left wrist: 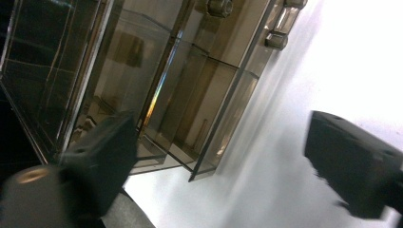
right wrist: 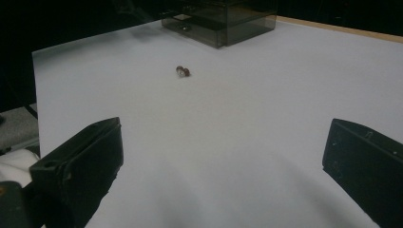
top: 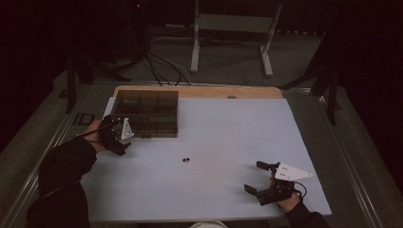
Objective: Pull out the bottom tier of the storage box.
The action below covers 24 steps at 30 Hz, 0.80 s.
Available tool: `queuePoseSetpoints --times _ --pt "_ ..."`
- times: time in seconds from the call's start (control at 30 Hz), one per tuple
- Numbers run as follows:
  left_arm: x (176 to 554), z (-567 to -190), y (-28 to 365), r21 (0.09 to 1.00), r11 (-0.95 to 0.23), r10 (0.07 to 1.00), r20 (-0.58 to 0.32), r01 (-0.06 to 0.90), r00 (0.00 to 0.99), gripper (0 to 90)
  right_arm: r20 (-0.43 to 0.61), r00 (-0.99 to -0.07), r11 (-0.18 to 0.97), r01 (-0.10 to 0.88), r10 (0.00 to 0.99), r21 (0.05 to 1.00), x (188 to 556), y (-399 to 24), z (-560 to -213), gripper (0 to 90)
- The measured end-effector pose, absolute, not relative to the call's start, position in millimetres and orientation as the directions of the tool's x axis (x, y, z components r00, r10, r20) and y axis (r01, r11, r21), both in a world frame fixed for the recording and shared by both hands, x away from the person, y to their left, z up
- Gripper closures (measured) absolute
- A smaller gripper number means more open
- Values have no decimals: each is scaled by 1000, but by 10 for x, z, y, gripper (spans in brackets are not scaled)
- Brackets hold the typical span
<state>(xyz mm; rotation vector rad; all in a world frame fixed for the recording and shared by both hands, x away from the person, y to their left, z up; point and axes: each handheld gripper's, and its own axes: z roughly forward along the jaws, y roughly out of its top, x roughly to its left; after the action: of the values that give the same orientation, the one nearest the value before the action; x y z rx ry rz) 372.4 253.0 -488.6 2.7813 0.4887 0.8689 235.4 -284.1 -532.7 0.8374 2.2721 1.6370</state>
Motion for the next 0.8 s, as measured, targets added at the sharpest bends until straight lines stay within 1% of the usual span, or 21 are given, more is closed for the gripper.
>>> queuePoseSetpoints --times 0.03,0.07,0.1,0.13,0.17,0.23,0.33,0.37,0.4,0.47,0.57,0.63,0.73,0.77,0.8 --pt "3730 -4890 2533 271 -929 360 511 251 781 171 148 -814 217 317 562 923 2355 -2841 -5326 0" --pt "3733 -4893 2537 275 -928 362 499 253 787 199 149 -814 215 318 562 923 2356 -2843 -5324 0" --pt "3738 -4899 2540 279 -927 362 490 251 793 252 151 -813 214 319 562 923 2355 -2844 -5324 0" --pt "3746 -4905 2541 277 -927 361 487 252 795 279 149 -814 215 318 562 923 2355 -2844 -5325 0" --pt "3753 -4909 2543 276 -929 355 482 245 801 324 148 -814 216 318 562 923 2356 -2845 -5328 0" --pt "3771 -4915 2544 272 -933 344 491 234 800 385 152 -813 215 320 561 923 2356 -2847 -5326 0" --pt "3802 -4906 2540 281 -934 333 468 219 818 481 152 -813 213 320 562 923 2359 -2849 -5328 0" --pt "3816 -4909 2543 278 -940 314 465 200 828 534 153 -814 213 321 561 923 2357 -2848 -5329 0" --pt "3826 -4912 2545 263 -949 285 475 176 832 546 153 -815 214 320 559 923 2357 -2848 -5328 0" --pt "3859 -4923 2560 268 -953 255 448 143 857 611 153 -815 211 318 559 924 2355 -2847 -5324 0" --pt "3895 -4937 2563 273 -955 234 442 119 866 612 150 -815 216 318 559 923 2356 -2847 -5330 0" --pt "3912 -4935 2562 272 -958 210 452 90 867 646 153 -814 212 319 560 924 2359 -2850 -5328 0" --pt "3936 -4950 2542 232 -972 133 477 21 869 669 153 -815 211 318 559 924 2359 -2851 -5332 0" --pt "3950 -4951 2533 211 -978 112 478 10 871 671 153 -815 212 319 559 924 2359 -2851 -5332 0" --pt "3965 -4955 2526 213 -977 106 465 5 879 690 154 -815 211 319 559 924 2357 -2851 -5328 0"
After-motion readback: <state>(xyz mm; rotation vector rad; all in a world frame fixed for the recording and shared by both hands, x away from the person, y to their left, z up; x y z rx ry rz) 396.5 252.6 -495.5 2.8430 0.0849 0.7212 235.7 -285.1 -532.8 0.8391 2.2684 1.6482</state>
